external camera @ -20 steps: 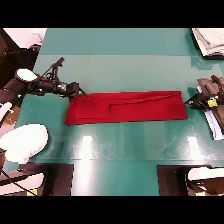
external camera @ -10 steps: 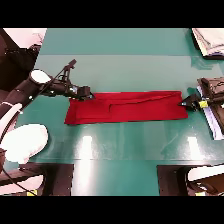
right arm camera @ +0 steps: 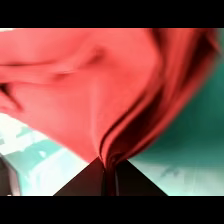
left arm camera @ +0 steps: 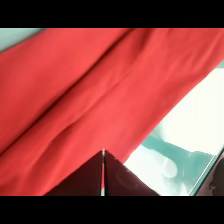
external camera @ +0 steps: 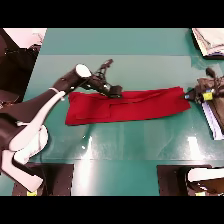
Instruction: Fold the shirts.
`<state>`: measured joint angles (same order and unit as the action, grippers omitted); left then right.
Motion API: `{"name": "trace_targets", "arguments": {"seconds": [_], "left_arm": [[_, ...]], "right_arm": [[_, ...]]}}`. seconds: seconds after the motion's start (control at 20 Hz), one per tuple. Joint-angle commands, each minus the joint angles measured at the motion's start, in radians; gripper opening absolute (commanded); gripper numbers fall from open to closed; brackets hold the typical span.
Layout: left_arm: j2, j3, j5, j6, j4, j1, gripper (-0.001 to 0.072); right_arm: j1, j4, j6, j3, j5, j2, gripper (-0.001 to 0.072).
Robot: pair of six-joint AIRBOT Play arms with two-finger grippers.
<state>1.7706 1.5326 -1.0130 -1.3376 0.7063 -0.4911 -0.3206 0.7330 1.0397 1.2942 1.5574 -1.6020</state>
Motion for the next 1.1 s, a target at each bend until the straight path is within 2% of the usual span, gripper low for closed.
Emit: {"name": "trace_targets", "arguments": {"seconds": [0.0,0.1,0.25,0.45,0.85,1.05], "left_arm": [[0.138,0.135,0.002,-0.024,0.001,-0.084,0.0026],[0.181,0.153,0.018,-0.026,0.007,-0.098,0.0026],[0.203,0.152,0.040,-0.078,0.048,-0.098,0.0027],[0.203,0.153,0.052,-0.077,0.087,-0.098,0.0026],[0.186,0.154,-0.001,-0.077,0.121,-0.092,0.0026],[0.097,0.159,-0.027,-0.077,0.200,-0.060,0.0026]], "right_arm": [[0.079,-0.060,0.120,0.120,0.083,0.104,0.0014],[0.161,-0.061,0.158,0.207,0.105,0.153,0.0014],[0.298,-0.060,0.196,0.336,0.140,0.180,0.0014],[0.460,-0.056,0.209,0.470,0.137,0.168,0.0014],[0.629,-0.050,0.236,0.663,0.144,0.055,0.0014],[0.673,-0.050,0.236,0.715,0.143,0.023,0.0014]]}}
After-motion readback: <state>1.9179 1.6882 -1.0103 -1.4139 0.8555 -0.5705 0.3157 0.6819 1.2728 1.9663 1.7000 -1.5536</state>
